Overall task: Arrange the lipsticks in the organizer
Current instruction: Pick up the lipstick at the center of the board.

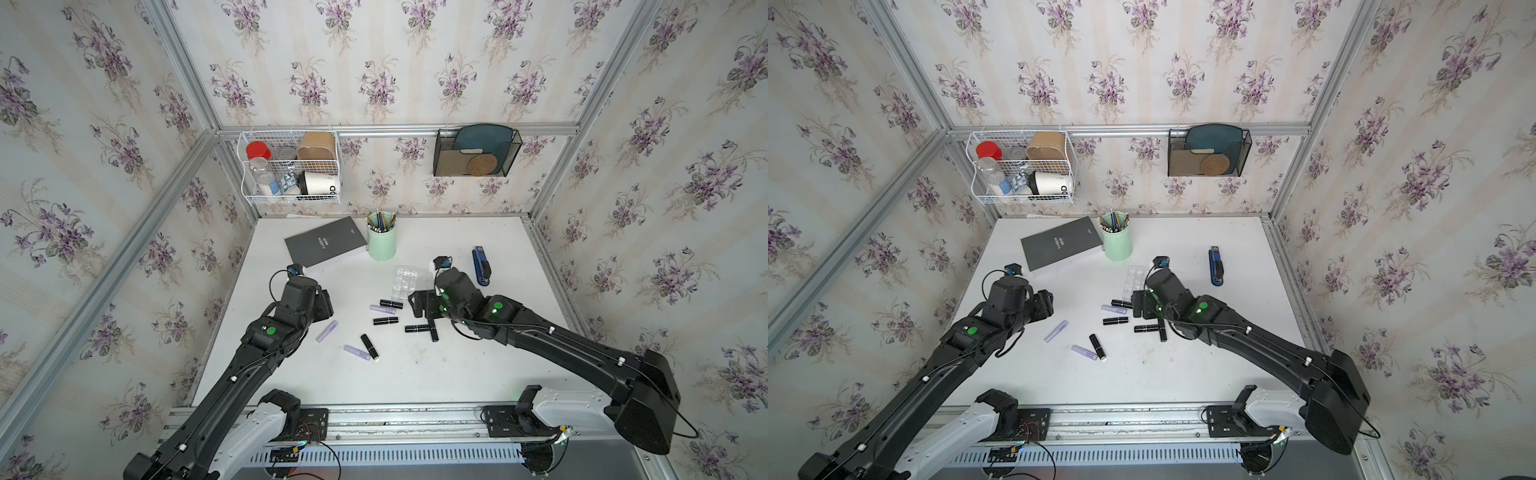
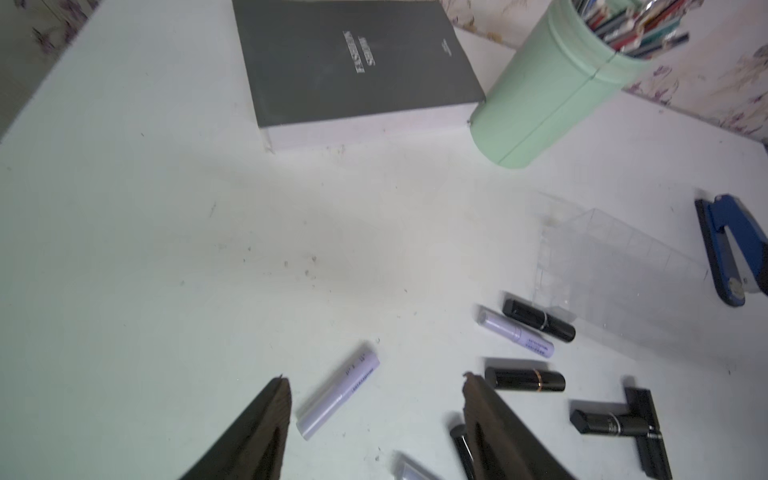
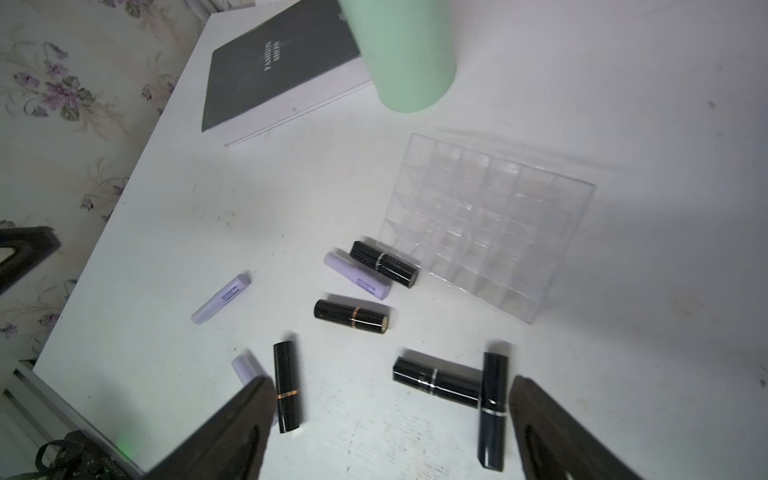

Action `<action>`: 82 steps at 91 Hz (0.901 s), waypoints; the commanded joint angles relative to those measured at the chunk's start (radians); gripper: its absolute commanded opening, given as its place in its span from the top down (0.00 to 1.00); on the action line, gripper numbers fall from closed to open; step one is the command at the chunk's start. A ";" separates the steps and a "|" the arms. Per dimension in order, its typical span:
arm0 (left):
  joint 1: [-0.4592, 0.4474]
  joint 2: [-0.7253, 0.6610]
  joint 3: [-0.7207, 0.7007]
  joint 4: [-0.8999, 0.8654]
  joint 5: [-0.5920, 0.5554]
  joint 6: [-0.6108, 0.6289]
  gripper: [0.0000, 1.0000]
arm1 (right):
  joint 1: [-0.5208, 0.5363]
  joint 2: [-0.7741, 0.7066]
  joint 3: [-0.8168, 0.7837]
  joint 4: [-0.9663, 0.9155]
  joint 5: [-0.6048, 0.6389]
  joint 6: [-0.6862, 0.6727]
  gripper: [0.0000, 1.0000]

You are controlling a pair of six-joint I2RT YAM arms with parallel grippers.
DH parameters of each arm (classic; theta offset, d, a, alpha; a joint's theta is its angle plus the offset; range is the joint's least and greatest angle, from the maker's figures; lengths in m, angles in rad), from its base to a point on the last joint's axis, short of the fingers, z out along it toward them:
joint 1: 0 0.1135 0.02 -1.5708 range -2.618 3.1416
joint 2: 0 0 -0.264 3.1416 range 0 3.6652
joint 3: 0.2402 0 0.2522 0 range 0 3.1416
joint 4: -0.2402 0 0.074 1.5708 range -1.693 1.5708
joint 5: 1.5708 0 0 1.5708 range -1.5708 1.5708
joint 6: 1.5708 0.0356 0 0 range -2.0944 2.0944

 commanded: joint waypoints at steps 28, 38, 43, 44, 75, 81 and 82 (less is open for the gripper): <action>-0.078 0.014 -0.056 -0.142 -0.072 -0.104 0.30 | 0.197 0.255 0.135 0.094 0.004 -0.122 0.19; -0.077 0.039 -0.094 -0.122 -0.062 -0.137 0.24 | 0.204 0.270 0.122 0.150 -0.038 -0.113 0.20; -0.069 0.060 -0.106 -0.098 -0.053 -0.126 0.23 | 0.205 0.271 0.116 0.186 -0.037 -0.106 0.20; -0.067 0.066 -0.107 -0.091 -0.047 -0.122 0.23 | 0.206 0.271 0.115 0.194 -0.036 -0.105 0.20; 0.051 0.087 -0.063 -0.102 0.046 -0.081 0.23 | 0.313 0.434 0.202 0.170 -0.065 -0.200 0.33; 0.145 0.033 -0.060 -0.105 0.121 -0.082 0.23 | 0.356 0.489 0.242 0.082 -0.035 -0.252 0.35; 0.162 0.027 -0.058 -0.106 0.132 -0.083 0.23 | 0.362 0.497 0.247 0.069 -0.032 -0.258 0.36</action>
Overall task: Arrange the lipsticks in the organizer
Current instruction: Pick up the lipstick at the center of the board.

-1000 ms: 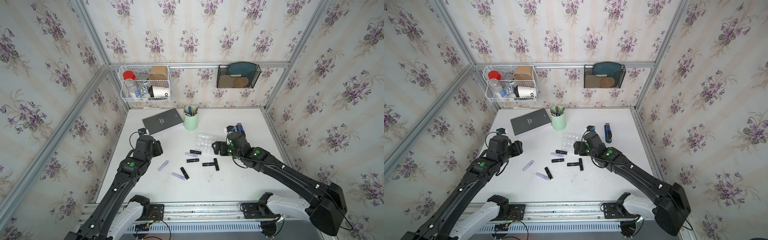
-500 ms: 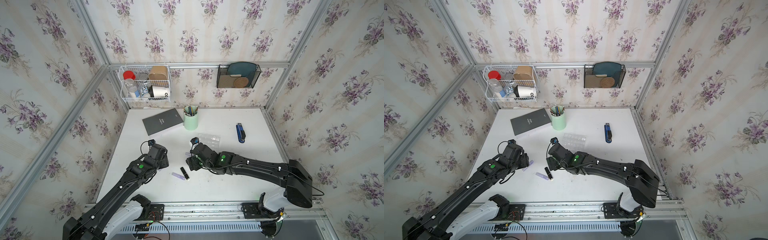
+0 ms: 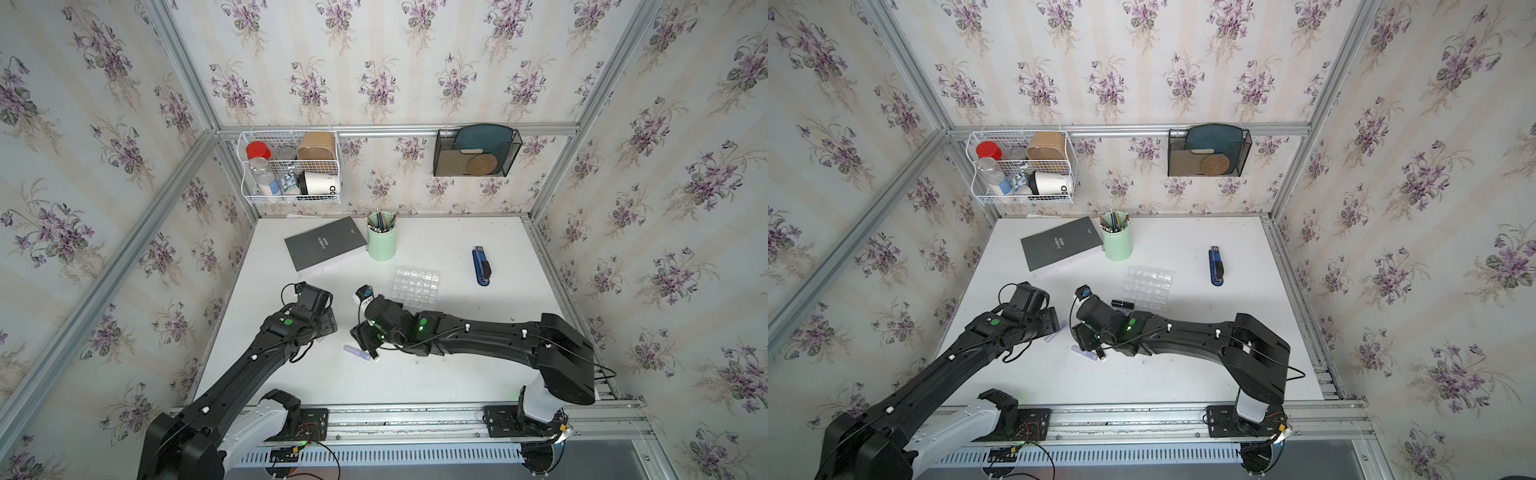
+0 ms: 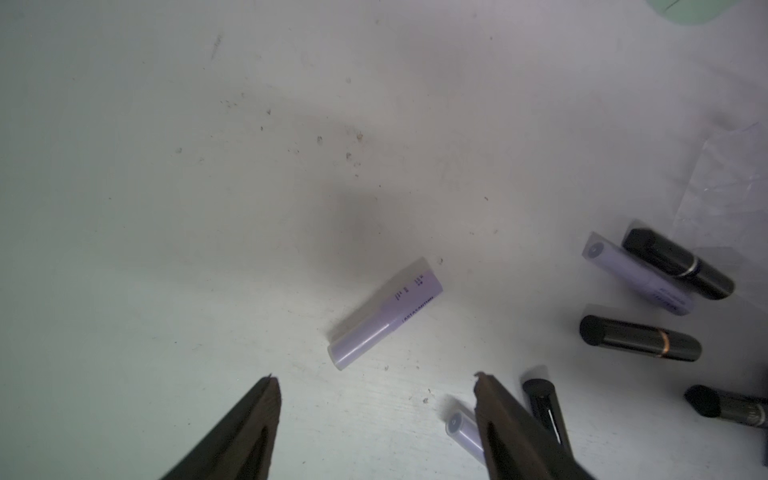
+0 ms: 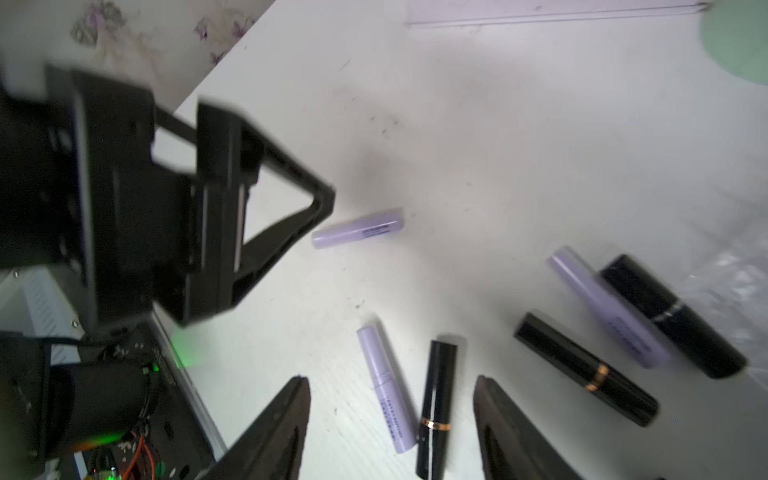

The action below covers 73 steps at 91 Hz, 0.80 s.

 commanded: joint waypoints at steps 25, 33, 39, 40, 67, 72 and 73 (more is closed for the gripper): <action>0.186 -0.072 0.058 -0.058 0.183 -0.001 0.23 | 0.105 0.230 0.199 -0.246 0.054 -0.181 0.44; 0.186 -0.079 0.045 -0.063 0.200 -0.009 0.23 | 0.103 0.272 0.251 -0.263 0.071 -0.194 0.45; 0.186 -0.092 0.039 -0.068 0.200 -0.006 0.23 | 0.102 0.296 0.270 -0.278 0.083 -0.206 0.45; 0.186 -0.095 0.039 -0.068 0.199 -0.006 0.23 | 0.100 0.300 0.273 -0.280 0.086 -0.209 0.45; 0.186 -0.112 0.031 -0.056 0.204 -0.005 0.23 | 0.067 0.356 0.295 -0.267 0.078 -0.207 0.52; 0.186 -0.108 0.030 -0.055 0.214 -0.005 0.23 | 0.067 0.368 0.300 -0.263 0.062 -0.201 0.53; 0.186 -0.107 0.031 -0.055 0.217 -0.005 0.23 | 0.067 0.371 0.301 -0.262 0.060 -0.201 0.53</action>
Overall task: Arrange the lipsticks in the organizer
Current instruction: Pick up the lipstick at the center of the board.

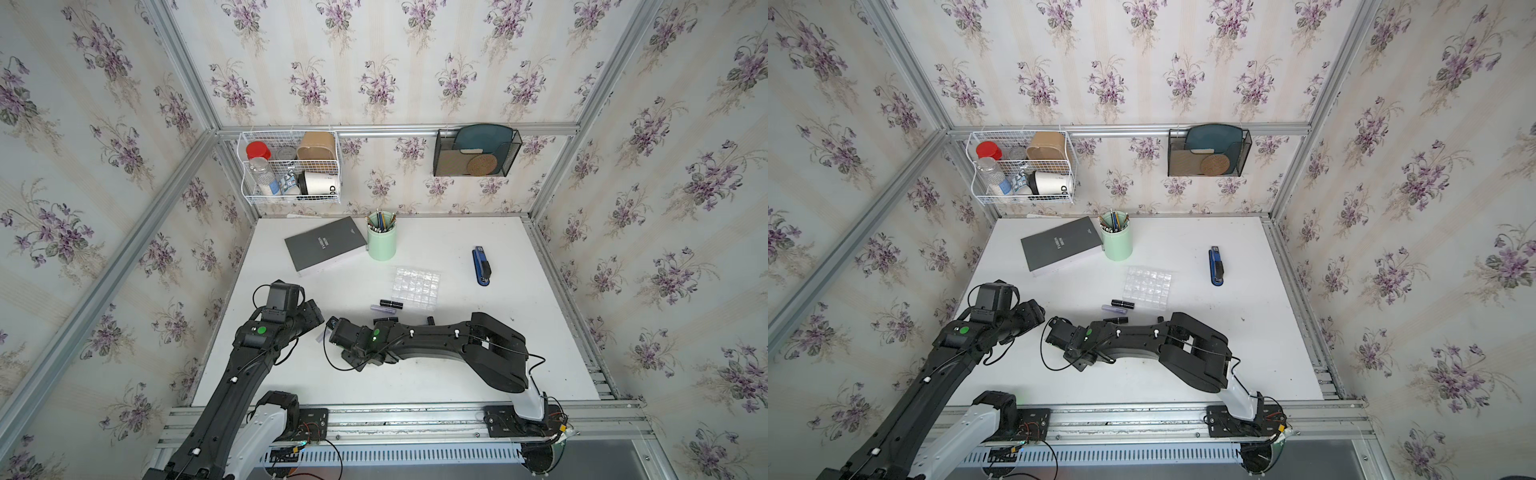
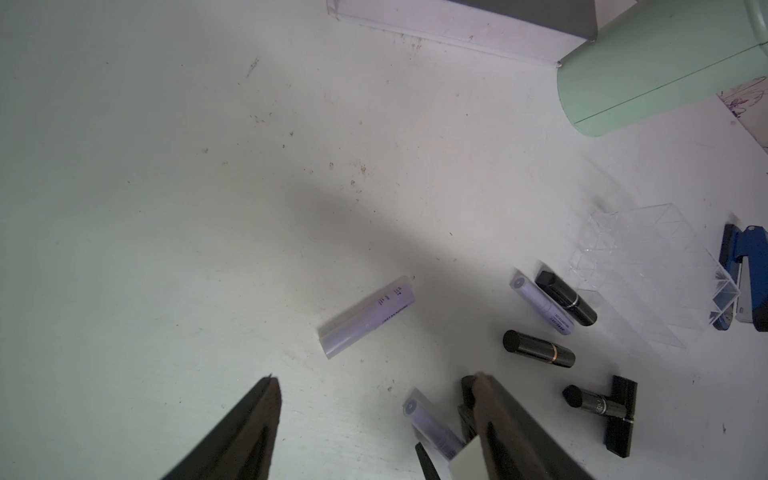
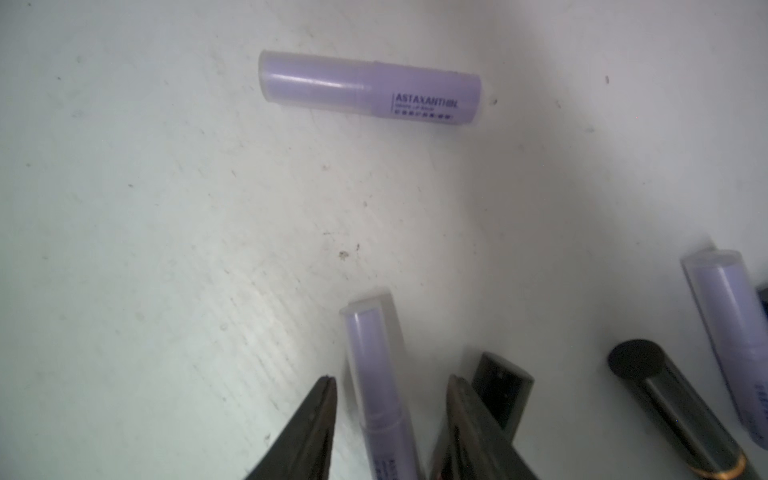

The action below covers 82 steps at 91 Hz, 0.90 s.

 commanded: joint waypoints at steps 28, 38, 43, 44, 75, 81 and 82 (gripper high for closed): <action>0.001 -0.024 0.037 -0.048 -0.010 0.014 0.24 | 0.001 0.058 0.030 0.021 -0.040 0.048 0.74; 0.003 -0.041 0.058 -0.095 0.014 0.011 0.24 | -0.005 -0.016 0.076 0.039 -0.071 0.064 0.80; 0.003 -0.050 0.077 -0.124 0.039 0.014 0.24 | -0.023 -0.109 0.051 0.103 -0.110 0.072 0.81; 0.003 -0.051 0.081 -0.129 0.043 0.016 0.24 | -0.029 -0.128 0.042 0.118 -0.118 0.075 0.81; -0.100 -0.142 -0.009 0.270 0.533 -0.025 0.16 | -0.371 -0.620 -0.352 0.466 -0.434 0.270 0.82; -0.188 -0.148 -0.073 0.421 0.553 -0.064 0.16 | -0.419 -0.677 -0.403 0.523 -0.457 0.307 0.82; -0.201 -0.149 -0.082 0.446 0.556 -0.070 0.16 | -0.425 -0.684 -0.409 0.534 -0.459 0.313 0.82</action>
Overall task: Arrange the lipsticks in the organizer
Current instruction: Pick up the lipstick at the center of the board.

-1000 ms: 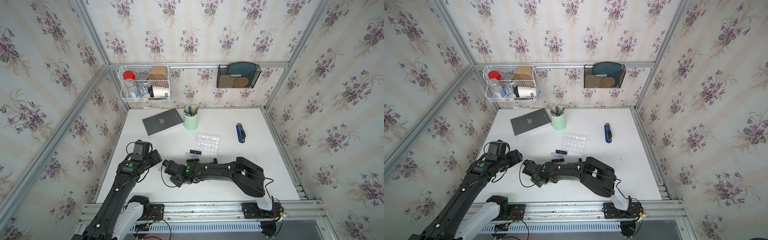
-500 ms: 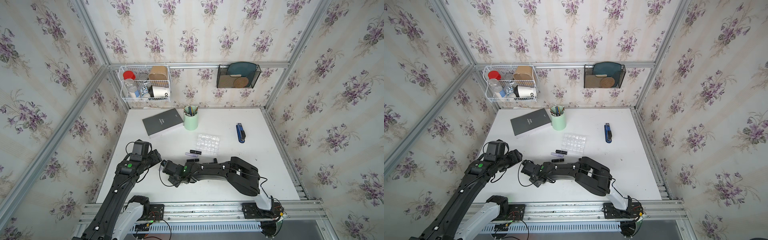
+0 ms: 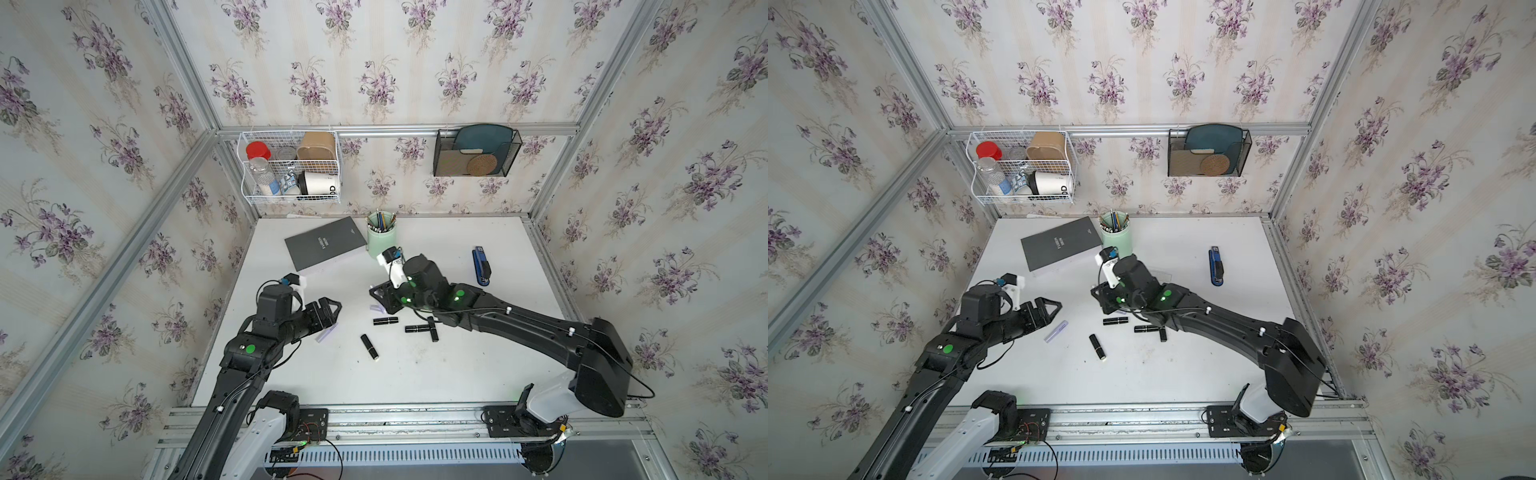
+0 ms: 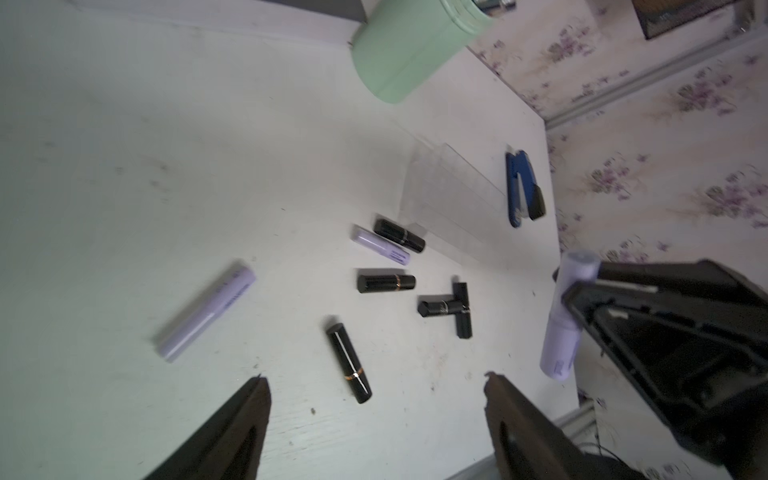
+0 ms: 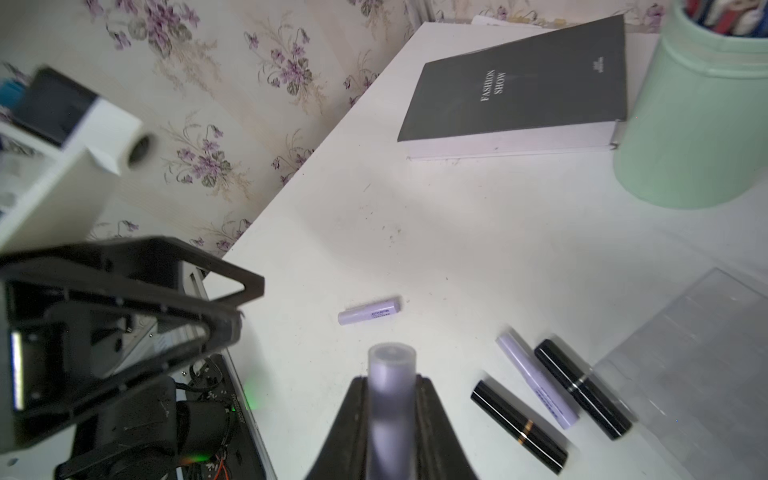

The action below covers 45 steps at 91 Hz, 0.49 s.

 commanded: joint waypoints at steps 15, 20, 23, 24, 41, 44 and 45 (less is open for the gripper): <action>-0.270 0.104 -0.161 0.704 0.201 -0.169 0.23 | -0.114 -0.159 -0.183 0.388 -0.177 0.213 0.81; -0.321 0.164 -0.154 0.784 0.209 -0.176 0.26 | -0.117 -0.161 -0.203 0.426 -0.196 0.231 0.80; -0.348 0.191 -0.147 0.827 0.212 -0.175 0.27 | -0.116 -0.160 -0.208 0.432 -0.200 0.234 0.81; -0.355 0.199 -0.146 0.839 0.214 -0.175 0.28 | -0.116 -0.160 -0.209 0.433 -0.201 0.235 0.80; -0.399 0.283 -0.161 1.043 0.231 -0.215 0.31 | -0.118 -0.162 -0.252 0.510 -0.245 0.278 0.80; -0.399 0.288 -0.164 1.071 0.234 -0.218 0.33 | -0.118 -0.162 -0.258 0.521 -0.255 0.286 0.80; -0.399 0.290 -0.164 1.076 0.234 -0.218 0.34 | -0.117 -0.162 -0.259 0.524 -0.256 0.289 0.81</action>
